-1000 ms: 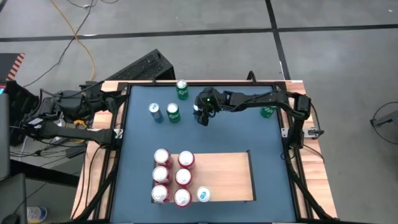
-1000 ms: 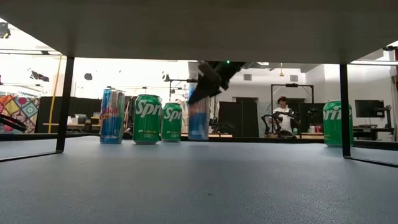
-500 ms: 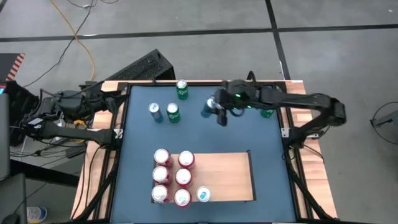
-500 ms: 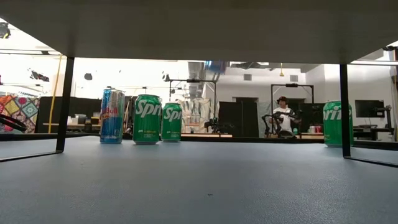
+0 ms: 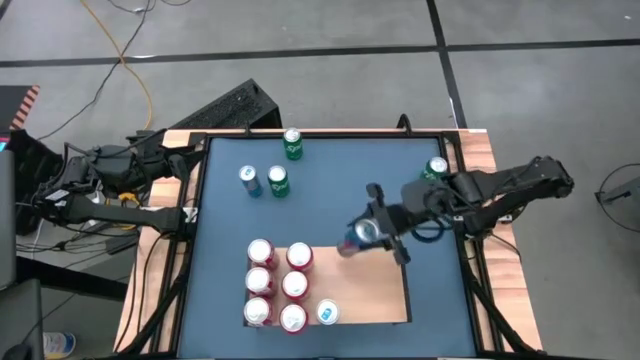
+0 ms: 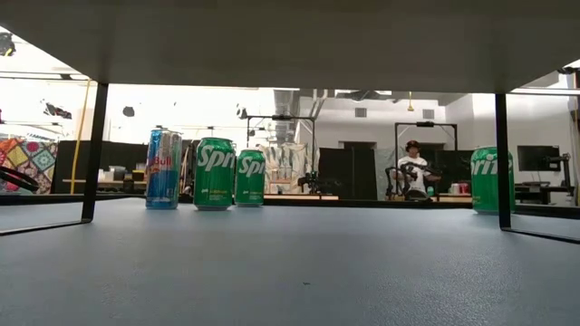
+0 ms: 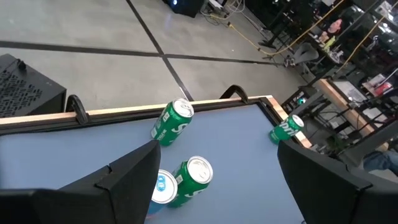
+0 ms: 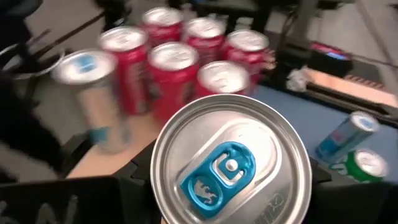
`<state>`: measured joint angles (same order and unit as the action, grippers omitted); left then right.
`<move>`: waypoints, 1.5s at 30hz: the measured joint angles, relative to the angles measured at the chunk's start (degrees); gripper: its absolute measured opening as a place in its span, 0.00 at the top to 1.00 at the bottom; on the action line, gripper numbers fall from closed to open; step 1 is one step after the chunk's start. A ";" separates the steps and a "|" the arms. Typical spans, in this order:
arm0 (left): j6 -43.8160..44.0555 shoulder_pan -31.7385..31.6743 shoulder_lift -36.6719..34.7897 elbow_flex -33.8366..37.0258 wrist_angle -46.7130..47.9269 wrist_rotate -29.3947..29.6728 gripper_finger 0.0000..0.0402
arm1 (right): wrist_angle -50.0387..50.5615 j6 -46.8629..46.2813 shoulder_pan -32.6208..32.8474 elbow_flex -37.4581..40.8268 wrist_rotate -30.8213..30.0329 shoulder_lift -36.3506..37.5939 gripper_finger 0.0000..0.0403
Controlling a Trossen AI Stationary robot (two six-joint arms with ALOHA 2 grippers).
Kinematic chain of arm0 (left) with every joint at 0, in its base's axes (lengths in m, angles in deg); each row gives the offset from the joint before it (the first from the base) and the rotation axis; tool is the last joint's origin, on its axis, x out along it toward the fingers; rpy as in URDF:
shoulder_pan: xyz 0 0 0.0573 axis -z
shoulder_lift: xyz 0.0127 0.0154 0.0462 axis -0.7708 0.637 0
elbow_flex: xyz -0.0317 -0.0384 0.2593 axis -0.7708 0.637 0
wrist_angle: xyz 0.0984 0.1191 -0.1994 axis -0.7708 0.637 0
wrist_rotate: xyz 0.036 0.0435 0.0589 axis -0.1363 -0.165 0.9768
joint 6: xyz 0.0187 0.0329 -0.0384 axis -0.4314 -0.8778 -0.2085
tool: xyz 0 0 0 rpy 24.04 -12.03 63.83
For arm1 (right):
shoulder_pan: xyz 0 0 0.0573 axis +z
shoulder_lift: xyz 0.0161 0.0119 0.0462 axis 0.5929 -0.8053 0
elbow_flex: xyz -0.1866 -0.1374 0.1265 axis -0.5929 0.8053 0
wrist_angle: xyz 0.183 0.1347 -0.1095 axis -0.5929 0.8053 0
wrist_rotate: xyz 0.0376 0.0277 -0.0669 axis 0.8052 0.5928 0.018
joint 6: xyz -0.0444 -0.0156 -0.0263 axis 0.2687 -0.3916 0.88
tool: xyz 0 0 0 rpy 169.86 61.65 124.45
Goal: Place canned beverage on shelf
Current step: Put the right blue soda can on the shelf aligned with the other blue soda can
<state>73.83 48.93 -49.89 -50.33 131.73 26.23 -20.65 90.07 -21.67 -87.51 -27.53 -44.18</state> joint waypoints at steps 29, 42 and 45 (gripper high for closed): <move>0.70 0.00 -0.02 0.00 0.00 -5.06 0.23 | 9.63 2.99 9.09 -20.66 0.91 -21.40 0.47; 0.00 0.00 -0.02 0.00 0.07 -4.98 0.23 | 8.56 3.79 8.11 -20.69 3.88 -22.19 0.47; -0.65 0.02 -0.02 0.00 0.07 -4.95 0.23 | 8.38 4.14 7.57 -20.69 3.94 -22.21 0.47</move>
<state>73.17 48.95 -49.91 -50.33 131.80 21.28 -12.27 94.21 -14.10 -108.20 -23.59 -66.38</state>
